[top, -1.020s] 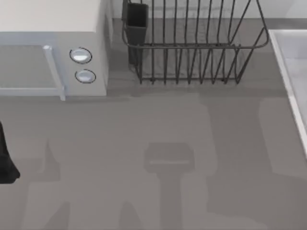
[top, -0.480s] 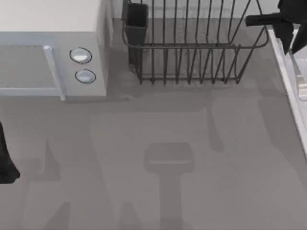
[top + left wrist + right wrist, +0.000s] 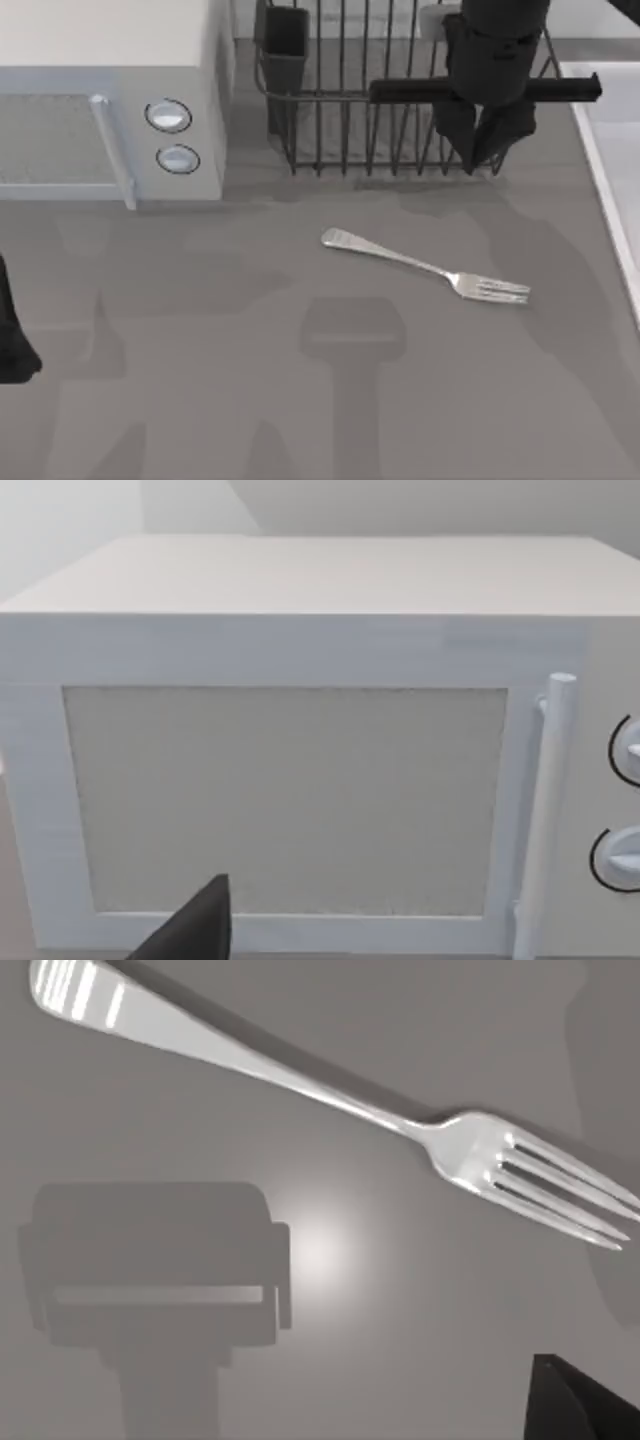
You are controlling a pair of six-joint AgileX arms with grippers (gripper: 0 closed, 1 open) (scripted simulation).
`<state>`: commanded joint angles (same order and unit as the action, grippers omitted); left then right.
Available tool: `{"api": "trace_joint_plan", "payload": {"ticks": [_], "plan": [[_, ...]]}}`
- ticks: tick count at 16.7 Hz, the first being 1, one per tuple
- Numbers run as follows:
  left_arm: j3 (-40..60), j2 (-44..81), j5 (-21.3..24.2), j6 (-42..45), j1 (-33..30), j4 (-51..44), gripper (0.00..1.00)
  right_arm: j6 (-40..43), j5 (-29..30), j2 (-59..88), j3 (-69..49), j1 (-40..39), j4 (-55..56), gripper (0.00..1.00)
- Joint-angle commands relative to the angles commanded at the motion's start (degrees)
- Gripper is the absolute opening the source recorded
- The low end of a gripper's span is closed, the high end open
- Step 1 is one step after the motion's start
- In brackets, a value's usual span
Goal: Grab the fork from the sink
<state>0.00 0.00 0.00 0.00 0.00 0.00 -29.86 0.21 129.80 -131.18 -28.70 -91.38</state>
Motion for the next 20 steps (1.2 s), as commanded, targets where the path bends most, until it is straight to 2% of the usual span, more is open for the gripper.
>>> {"api": "trace_joint_plan", "payload": {"ticks": [5,14,20], "plan": [[0.00,0.00,0.00,0.00,0.00,0.00,1.00,0.43,0.72,-0.21,0.71,0.56,0.72,0.00],[0.00,0.00,0.00,0.00,0.00,0.00,1.00,-0.10,0.08,-1.04,24.46,-0.09,23.30,0.00],[0.00,0.00,0.00,0.00,0.00,0.00,1.00,-0.17,-0.01,-1.18,27.09,-0.19,25.91,0.00]]}}
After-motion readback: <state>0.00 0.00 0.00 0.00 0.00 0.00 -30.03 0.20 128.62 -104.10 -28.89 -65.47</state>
